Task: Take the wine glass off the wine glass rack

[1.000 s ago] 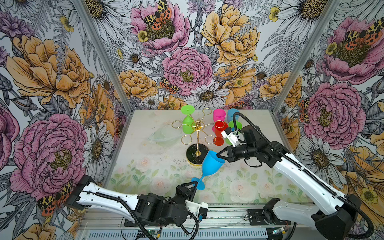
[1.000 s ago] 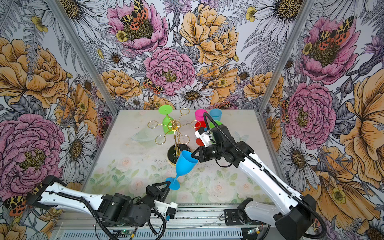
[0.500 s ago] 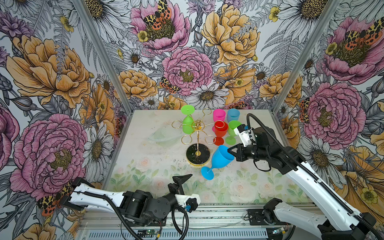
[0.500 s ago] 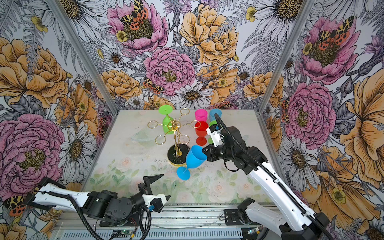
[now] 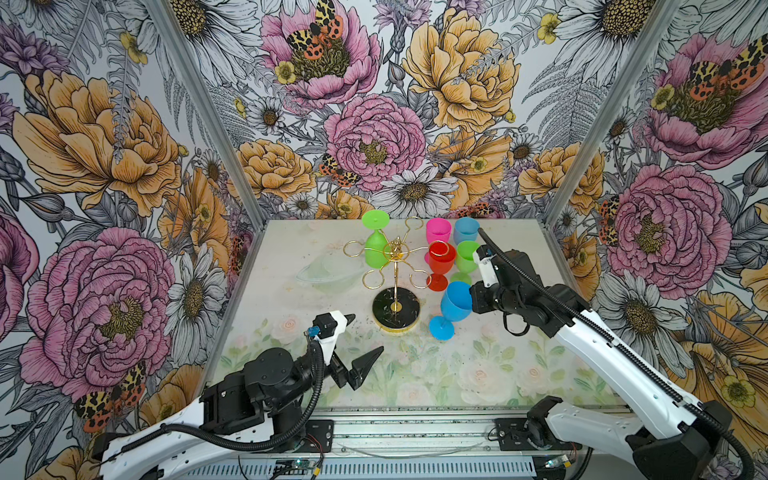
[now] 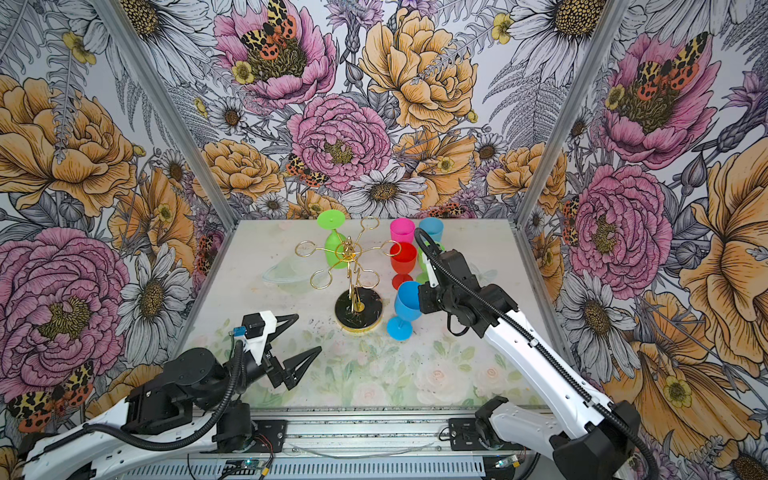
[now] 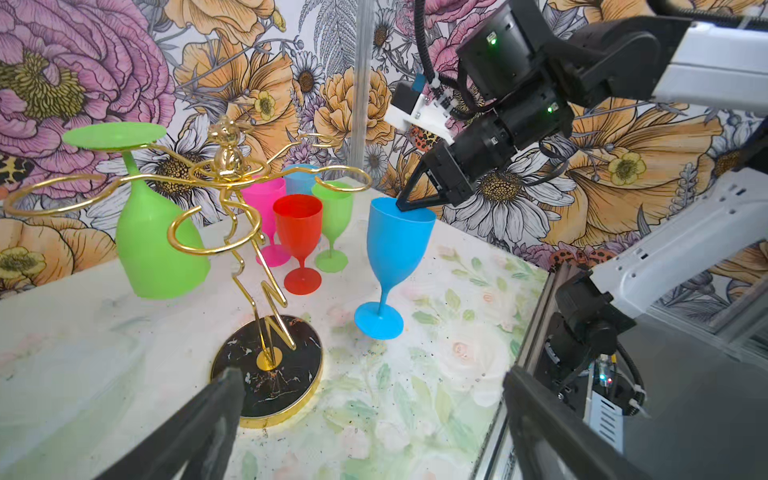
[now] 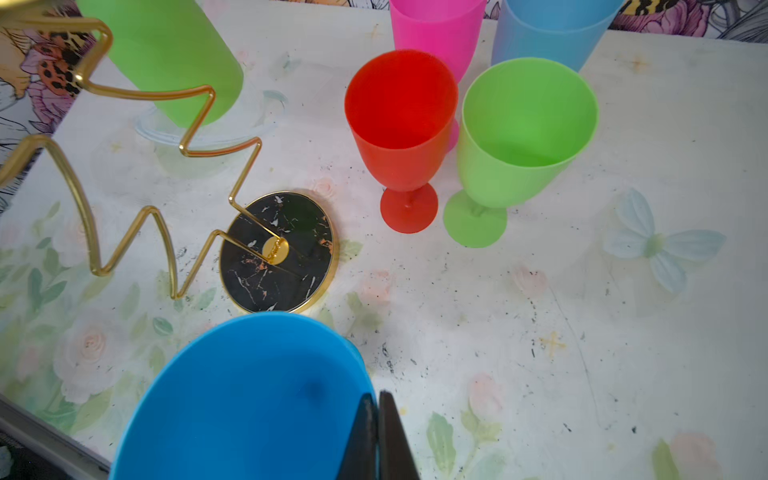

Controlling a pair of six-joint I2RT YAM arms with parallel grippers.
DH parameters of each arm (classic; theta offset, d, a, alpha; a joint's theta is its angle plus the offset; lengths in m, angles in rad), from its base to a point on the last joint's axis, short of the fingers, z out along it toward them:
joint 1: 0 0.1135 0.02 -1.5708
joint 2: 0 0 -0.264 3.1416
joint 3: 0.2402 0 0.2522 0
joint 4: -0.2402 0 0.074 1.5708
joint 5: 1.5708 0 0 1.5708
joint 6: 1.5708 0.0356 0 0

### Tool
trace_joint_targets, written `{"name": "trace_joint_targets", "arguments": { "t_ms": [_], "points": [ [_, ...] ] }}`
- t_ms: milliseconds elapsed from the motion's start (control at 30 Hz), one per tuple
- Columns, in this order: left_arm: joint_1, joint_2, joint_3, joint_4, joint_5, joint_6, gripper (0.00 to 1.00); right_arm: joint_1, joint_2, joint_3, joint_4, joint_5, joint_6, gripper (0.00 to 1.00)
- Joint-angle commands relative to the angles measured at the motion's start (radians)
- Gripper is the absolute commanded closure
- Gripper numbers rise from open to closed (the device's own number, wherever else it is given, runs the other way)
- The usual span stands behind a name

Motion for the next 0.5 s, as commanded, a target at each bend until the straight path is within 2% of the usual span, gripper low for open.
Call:
{"name": "trace_joint_targets", "arguments": {
  "t_ms": [0,167,467],
  "points": [
    [0.125,0.053,0.046,-0.038,0.300,-0.146,0.02,-0.004,0.028,0.019,0.063,0.077,-0.030,1.00],
    [0.334,0.127,0.059,0.002,0.546,-0.201,0.01,-0.003,0.085,0.030,0.121,0.125,-0.041,1.00],
    [0.712,0.157,0.000,0.114,0.884,-0.315,0.01,-0.009,0.184,0.044,0.237,0.157,-0.055,1.00]
  ]
}}
